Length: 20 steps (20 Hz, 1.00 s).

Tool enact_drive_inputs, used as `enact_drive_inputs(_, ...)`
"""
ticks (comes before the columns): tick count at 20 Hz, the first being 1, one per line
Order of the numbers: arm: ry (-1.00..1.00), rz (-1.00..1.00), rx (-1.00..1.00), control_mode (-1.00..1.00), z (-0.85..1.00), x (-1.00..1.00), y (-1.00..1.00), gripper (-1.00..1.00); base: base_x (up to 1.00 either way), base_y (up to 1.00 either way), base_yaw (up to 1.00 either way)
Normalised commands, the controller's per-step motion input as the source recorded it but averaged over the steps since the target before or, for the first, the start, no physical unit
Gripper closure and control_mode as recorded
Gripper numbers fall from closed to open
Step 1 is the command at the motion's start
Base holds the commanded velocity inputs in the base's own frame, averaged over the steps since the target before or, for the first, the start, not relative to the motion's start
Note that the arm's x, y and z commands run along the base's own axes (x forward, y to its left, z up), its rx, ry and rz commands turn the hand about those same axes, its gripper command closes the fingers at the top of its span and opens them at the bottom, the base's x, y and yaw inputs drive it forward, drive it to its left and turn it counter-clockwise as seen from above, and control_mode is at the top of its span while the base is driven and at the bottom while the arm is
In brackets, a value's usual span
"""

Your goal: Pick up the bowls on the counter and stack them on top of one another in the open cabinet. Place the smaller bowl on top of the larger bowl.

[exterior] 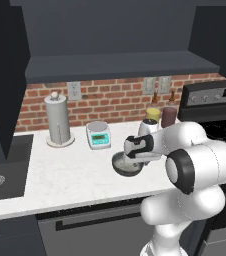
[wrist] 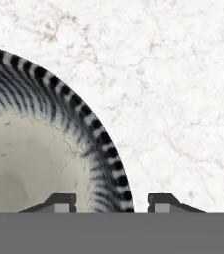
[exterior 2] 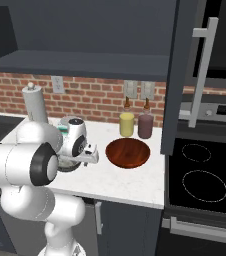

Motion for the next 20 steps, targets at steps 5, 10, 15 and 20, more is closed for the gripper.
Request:
enact_drive_inputs(5, 0.0, 0.0, 0.0, -1.0, 0.0, 0.0, 0.0, 1.0, 0.0, 0.0, 0.0)
enact_drive_inputs(10, -0.1, -0.01, 0.0, -1.0, 0.13, -0.12, 0.0, 1.0, 0.0, 0.0, 0.0)
enact_drive_inputs(15, -0.25, -0.23, 0.05, -1.0, 0.53, -0.54, -0.19, 1.0, 0.0, 0.0, 0.0)
enact_drive_inputs(20, -0.22, -0.45, 0.18, -1.0, 0.68, -0.36, -0.18, 1.0, 0.0, 0.0, 0.0)
